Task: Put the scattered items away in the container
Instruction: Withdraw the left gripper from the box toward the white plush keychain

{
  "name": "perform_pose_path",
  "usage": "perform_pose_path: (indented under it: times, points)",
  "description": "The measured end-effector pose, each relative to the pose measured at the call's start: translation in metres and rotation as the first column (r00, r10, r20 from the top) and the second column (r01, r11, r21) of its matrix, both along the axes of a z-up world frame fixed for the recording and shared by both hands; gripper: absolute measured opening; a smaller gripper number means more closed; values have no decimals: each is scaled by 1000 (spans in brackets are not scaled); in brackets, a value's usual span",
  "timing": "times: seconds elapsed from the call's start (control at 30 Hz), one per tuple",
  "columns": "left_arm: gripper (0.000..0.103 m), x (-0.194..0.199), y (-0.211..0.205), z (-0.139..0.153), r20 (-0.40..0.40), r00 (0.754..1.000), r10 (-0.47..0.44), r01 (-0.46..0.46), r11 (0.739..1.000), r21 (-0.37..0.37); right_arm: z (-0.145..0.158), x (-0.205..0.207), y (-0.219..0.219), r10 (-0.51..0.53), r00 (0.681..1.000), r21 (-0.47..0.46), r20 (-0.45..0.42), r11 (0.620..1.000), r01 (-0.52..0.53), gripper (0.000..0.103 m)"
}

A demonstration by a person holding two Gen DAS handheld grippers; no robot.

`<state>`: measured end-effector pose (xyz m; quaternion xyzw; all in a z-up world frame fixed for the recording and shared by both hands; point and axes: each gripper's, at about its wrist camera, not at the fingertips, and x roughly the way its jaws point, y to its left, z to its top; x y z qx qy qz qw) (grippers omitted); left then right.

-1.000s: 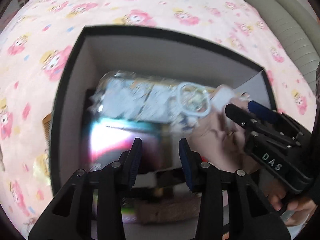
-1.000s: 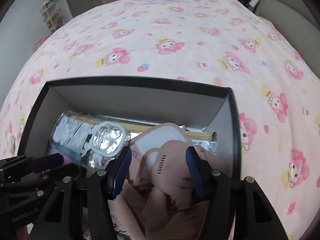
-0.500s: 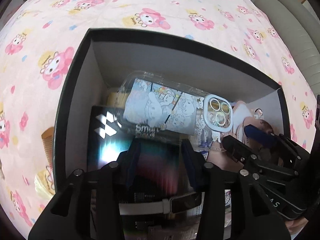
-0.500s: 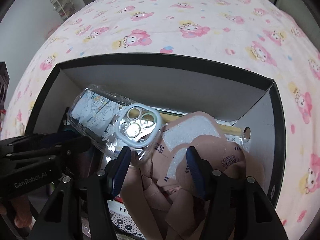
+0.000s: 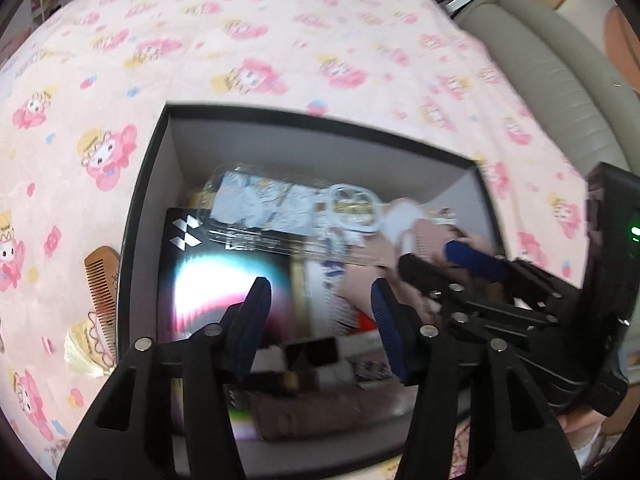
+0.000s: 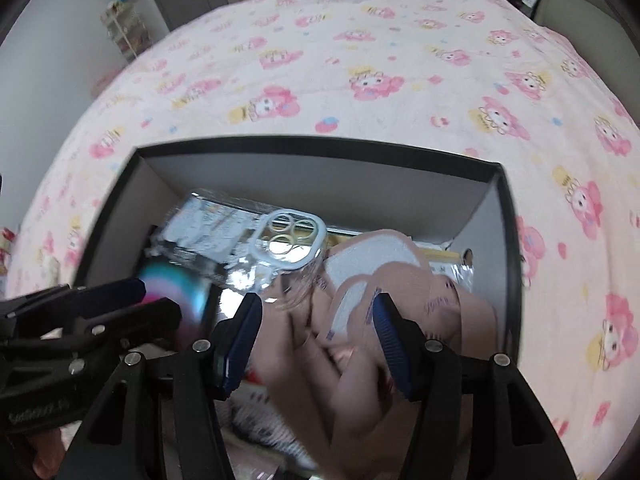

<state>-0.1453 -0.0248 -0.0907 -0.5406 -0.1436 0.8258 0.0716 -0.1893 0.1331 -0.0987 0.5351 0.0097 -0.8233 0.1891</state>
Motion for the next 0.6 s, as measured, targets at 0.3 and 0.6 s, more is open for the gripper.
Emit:
perform_pose_path:
  times: [0.3, 0.6]
  points:
    - [58, 47, 21, 45, -113, 991, -71, 71, 997, -8, 33, 56, 24, -112, 992, -101, -65, 989, 105, 55]
    - [59, 90, 22, 68, -167, 978, -126, 118, 991, -58, 59, 121, 31, -144, 980, -141, -139, 982, 124, 59]
